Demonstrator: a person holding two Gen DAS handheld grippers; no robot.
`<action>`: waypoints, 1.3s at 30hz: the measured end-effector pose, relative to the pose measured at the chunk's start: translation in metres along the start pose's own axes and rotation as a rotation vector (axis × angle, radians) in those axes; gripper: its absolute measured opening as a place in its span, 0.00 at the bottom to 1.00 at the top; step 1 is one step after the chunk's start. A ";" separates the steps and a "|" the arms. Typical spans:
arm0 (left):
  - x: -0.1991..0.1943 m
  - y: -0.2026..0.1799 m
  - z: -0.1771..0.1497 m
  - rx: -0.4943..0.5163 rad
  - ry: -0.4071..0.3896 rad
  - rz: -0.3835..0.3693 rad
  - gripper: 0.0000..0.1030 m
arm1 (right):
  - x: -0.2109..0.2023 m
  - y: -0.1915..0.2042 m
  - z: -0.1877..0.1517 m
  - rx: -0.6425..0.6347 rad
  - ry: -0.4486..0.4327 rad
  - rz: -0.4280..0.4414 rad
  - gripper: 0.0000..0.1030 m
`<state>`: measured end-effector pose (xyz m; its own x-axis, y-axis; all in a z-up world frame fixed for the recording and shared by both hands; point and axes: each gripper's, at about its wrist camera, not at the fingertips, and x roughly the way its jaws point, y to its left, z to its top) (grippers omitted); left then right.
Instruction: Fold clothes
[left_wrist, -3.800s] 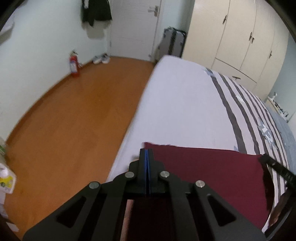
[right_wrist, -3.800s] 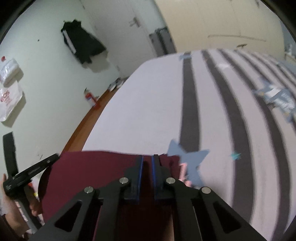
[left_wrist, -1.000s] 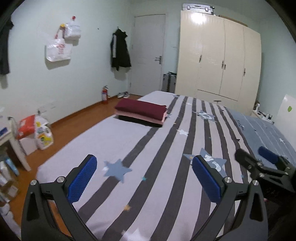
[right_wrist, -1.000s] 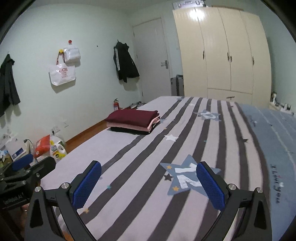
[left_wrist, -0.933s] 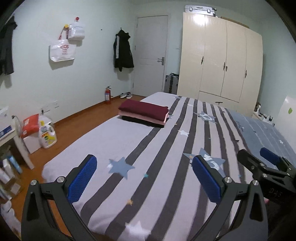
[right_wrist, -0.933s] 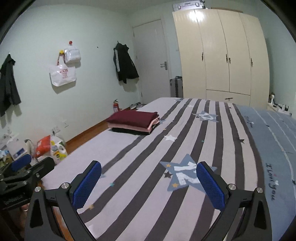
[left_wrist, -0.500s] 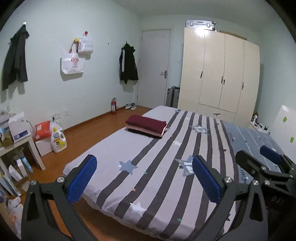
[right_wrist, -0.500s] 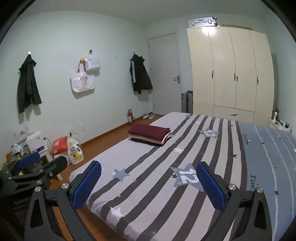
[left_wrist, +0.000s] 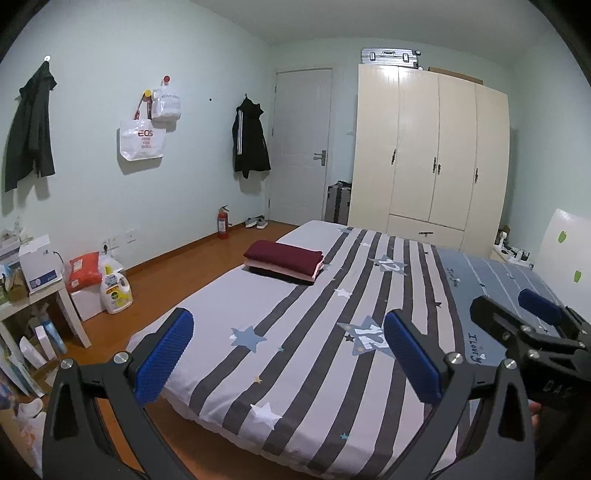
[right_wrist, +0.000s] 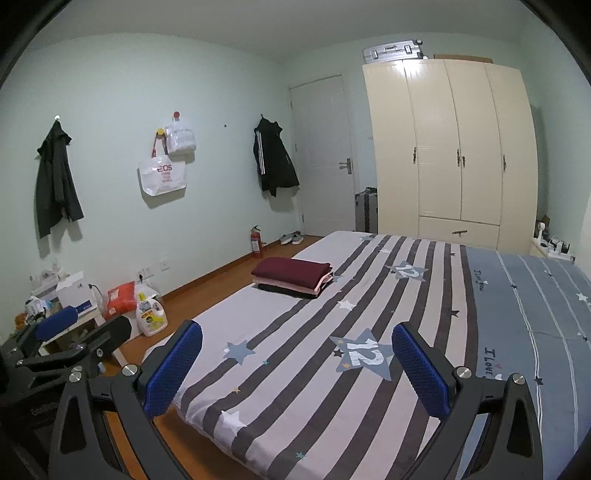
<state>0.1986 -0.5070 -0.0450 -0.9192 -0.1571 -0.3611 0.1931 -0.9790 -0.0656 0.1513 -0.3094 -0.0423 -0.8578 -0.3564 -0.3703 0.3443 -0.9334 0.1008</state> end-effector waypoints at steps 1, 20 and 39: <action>0.000 -0.002 0.000 0.002 -0.002 0.002 0.99 | 0.001 -0.002 -0.001 0.002 0.002 -0.002 0.99; 0.002 -0.012 -0.003 0.021 -0.011 0.017 0.99 | 0.012 -0.008 -0.007 0.008 0.026 0.006 0.99; 0.010 0.000 0.000 0.025 -0.014 0.004 0.99 | 0.010 -0.012 -0.008 0.016 0.019 0.007 0.99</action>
